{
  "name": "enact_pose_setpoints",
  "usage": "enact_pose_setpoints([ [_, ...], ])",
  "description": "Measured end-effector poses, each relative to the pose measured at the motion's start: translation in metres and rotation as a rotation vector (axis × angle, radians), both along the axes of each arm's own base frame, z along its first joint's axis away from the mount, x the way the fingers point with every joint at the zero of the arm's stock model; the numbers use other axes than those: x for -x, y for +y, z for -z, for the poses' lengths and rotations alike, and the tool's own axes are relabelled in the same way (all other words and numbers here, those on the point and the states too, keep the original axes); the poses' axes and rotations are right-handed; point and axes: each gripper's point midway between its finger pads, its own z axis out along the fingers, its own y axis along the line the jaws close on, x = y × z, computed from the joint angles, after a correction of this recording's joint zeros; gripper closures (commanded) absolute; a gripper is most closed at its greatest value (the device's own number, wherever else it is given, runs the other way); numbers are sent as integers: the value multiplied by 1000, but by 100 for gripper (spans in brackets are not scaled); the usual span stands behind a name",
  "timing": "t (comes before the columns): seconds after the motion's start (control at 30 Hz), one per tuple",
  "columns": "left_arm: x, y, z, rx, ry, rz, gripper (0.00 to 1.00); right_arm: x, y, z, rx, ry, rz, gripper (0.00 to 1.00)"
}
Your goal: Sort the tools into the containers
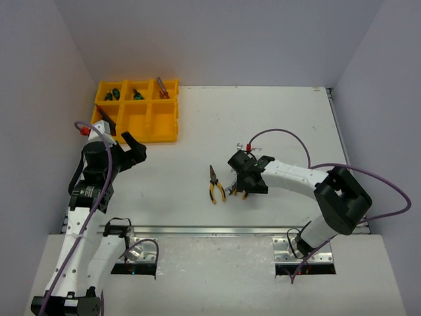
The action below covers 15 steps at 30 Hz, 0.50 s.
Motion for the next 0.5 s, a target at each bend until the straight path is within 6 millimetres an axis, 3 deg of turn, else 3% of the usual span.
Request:
enact_pose_setpoints([
  [0.4,-1,-13,3,6,13,58,0,-13,0,23,-52,23,30,55],
  [0.5,-1,-14,3,6,13,60,0,-13,2,24,-85,9,32,66],
])
